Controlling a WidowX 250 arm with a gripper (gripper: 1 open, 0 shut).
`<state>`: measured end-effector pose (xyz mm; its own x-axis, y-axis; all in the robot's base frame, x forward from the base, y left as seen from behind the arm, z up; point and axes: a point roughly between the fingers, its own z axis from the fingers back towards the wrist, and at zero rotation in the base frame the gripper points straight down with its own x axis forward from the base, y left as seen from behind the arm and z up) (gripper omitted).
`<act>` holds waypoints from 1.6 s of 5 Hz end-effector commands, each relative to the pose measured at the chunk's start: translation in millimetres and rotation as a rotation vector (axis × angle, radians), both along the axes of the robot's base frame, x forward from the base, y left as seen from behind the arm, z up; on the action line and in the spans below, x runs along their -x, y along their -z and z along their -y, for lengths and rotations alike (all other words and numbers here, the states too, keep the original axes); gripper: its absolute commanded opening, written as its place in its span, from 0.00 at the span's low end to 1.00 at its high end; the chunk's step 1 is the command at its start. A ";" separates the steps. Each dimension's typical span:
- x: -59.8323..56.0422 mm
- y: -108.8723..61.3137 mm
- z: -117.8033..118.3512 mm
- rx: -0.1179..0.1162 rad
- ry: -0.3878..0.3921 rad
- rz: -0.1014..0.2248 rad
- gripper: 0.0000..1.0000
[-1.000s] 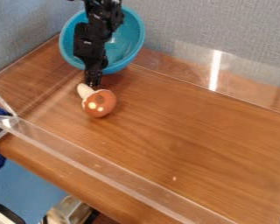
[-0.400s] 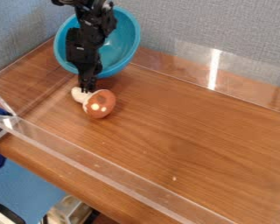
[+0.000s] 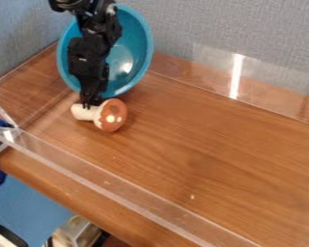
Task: Remove the mushroom from inside the blue bowl and put it on the table
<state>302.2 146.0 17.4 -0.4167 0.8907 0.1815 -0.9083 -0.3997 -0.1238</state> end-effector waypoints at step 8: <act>43.1 -6.2 1.5 0.158 0.134 -0.124 1.00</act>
<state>262.3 141.6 22.1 -0.2602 0.9623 0.0790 -0.9636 -0.2641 0.0428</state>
